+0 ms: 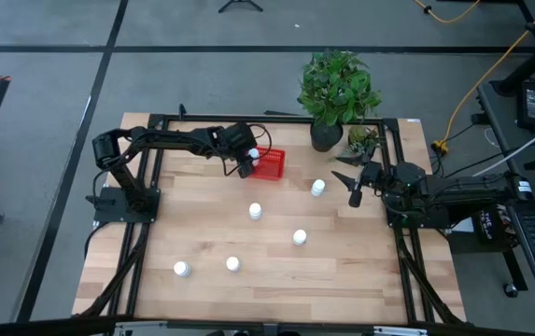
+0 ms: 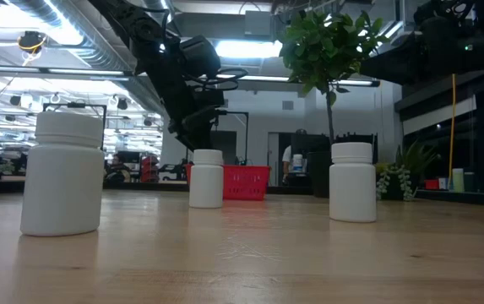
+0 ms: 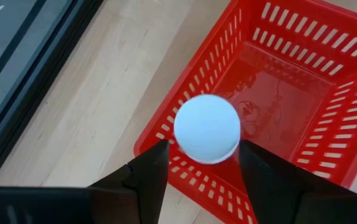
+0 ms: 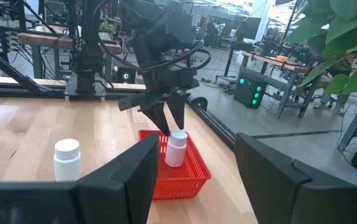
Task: Pick and place pill bottles into a basket
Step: Put the white pill bottle into the red bin
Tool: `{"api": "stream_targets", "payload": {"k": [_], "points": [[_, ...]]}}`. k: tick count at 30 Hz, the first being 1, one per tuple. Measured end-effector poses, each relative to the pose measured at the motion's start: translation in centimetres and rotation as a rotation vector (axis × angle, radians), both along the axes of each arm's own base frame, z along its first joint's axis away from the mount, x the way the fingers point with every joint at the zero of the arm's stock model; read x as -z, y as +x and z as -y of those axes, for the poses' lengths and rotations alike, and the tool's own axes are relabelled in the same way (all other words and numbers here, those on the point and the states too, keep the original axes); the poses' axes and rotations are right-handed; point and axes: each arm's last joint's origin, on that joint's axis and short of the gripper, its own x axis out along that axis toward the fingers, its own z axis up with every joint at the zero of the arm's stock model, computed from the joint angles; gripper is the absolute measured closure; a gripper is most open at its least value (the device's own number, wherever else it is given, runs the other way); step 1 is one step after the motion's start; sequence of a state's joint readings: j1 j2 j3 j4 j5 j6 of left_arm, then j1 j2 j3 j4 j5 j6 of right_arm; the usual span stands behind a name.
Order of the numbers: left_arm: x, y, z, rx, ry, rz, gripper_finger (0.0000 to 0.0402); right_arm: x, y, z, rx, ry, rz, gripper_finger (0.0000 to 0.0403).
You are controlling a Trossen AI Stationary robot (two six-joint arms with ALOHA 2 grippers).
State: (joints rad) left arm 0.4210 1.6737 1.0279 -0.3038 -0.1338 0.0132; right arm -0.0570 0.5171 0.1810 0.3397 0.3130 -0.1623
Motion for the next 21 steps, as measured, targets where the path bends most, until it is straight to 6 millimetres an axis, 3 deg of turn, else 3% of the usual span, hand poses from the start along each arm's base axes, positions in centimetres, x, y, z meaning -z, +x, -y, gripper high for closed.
{"api": "stream_targets", "payload": {"k": [14, 21], "points": [[-0.3, 0.1, 0.3, 0.064, 0.047, -0.021, 0.0215, 0.0, 0.0, 0.0, 0.000, 0.000, 0.000, 0.0192], [-3.3, 0.6, 1.0, 0.095, 0.199, -0.058, 0.0217, 0.0, 0.0, 0.0, 0.000, -0.001, 0.002, 0.0192]]}}
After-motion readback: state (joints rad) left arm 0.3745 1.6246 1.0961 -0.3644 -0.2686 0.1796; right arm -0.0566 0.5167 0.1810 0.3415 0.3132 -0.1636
